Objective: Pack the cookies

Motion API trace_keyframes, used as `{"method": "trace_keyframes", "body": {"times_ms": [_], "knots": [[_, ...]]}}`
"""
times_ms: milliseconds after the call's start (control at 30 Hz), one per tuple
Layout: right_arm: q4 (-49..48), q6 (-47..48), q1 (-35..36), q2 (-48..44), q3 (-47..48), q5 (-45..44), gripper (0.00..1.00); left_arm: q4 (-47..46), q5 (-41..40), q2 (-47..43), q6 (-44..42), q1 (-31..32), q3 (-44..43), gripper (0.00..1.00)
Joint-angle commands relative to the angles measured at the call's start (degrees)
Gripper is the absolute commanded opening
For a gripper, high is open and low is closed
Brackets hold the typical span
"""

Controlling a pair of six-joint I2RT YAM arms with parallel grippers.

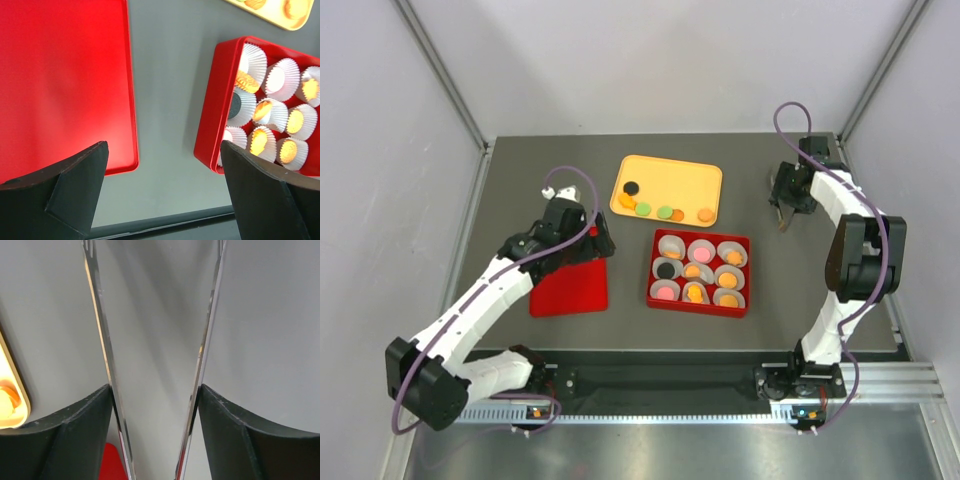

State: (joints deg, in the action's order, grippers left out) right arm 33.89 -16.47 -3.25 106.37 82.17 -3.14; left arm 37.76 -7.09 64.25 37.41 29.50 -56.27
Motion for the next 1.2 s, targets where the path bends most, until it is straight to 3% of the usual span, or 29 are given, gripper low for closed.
{"method": "trace_keyframes", "body": {"times_ms": [0,667,933,1167], "knots": [[-1.98,0.82,-0.80,-1.51,0.98,0.67,0.68,-0.41,-0.64,0.97,0.47,-0.23,-0.95,0.98],[-2.25,-0.84,-0.71,-2.29,-0.78,2.78,0.80,2.84,-6.79,5.88,0.56,-1.02,-3.14,0.98],[1.79,-1.81,2.62,-10.55,0.80,4.28,0.79,6.63,-12.41,8.35,-1.02,-8.92,-5.78,0.89],[3.81,-2.07,11.49,-16.01,2.38,7.18,0.79,2.15,-10.22,11.24,-2.86,-19.82,-2.88,0.77]]}}
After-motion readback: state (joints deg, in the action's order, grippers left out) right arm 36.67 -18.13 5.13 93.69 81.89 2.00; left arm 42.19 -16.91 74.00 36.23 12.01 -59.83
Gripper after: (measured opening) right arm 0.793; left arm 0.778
